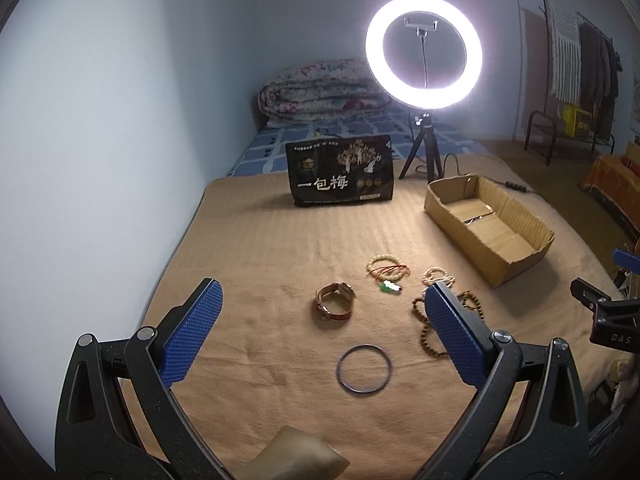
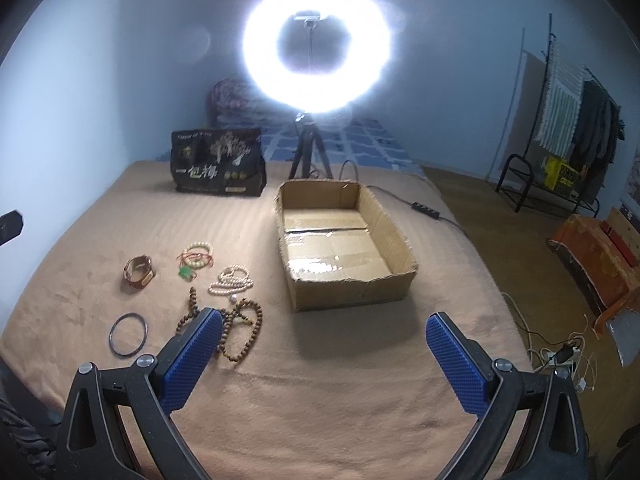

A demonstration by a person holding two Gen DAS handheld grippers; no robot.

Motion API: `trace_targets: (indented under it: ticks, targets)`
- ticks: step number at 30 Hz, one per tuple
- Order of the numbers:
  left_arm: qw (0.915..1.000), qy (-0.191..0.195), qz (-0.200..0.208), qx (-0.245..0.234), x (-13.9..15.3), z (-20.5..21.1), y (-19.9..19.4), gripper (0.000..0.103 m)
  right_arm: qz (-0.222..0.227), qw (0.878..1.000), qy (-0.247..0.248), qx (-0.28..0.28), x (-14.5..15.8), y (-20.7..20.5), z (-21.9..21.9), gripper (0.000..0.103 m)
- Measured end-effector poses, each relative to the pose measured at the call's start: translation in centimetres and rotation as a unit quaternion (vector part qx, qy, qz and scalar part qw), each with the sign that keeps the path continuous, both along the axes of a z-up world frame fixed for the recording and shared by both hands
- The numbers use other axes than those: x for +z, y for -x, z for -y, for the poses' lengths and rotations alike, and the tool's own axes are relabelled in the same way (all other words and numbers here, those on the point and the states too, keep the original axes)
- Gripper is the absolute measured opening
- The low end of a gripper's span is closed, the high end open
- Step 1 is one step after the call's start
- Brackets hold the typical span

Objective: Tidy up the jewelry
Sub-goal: 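Grasp the brown-strap watch with the left tool while the right tool grasps the wooden beads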

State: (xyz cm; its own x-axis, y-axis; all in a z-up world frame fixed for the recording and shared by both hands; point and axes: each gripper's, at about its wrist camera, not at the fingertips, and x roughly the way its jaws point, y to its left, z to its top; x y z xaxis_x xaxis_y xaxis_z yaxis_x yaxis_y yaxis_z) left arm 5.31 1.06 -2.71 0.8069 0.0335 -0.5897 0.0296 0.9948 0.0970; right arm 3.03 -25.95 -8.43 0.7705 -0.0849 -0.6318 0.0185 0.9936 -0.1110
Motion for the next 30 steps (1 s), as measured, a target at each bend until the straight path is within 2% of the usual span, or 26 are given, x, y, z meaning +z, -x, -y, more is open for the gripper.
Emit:
trace_targets:
  ticks: [4,8,14,18,21,26,30]
  targets:
    - [0.9998,0.004,-0.019,0.005,-0.2,-1.4,-1.9,0.103,-0.021,1.0,-0.002,0.019,-0.9,-1.2,-0.7,0.103]
    - [0.9983,0.028,-0.047,0.019,-0.7,-3.4,-4.9,0.103,-0.053,0.998,-0.013,0.037,-2.3,-2.9,-1.2,0.103]
    - [0.9954,0.042,-0.082,0.025,-2.5,-4.8,-8.5,0.095,-0.098,0.992,-0.049,0.066,-4.5,-5.6,-2.0,0.102]
    - [0.987,0.073,-0.142,0.016,-5.8,-5.1,-11.1,0.081,-0.12,0.988,-0.052,0.086,-6.2,-7.1,-3.1,0.101]
    - [0.98,0.077,-0.182,0.026,-8.3,-5.0,-12.7,0.069,-0.137,0.984,-0.053,0.104,-7.5,-7.9,-4.0,0.099]
    - [0.9714,0.082,-0.221,0.028,-11.3,-4.6,-14.5,0.063,-0.161,0.977,-0.05,0.131,-9.4,-8.9,-5.7,0.098]
    - [0.9633,0.105,-0.245,0.028,-12.7,-4.7,-15.7,0.063,-0.187,0.971,-0.046,0.142,-11.0,-10.0,-6.9,0.098]
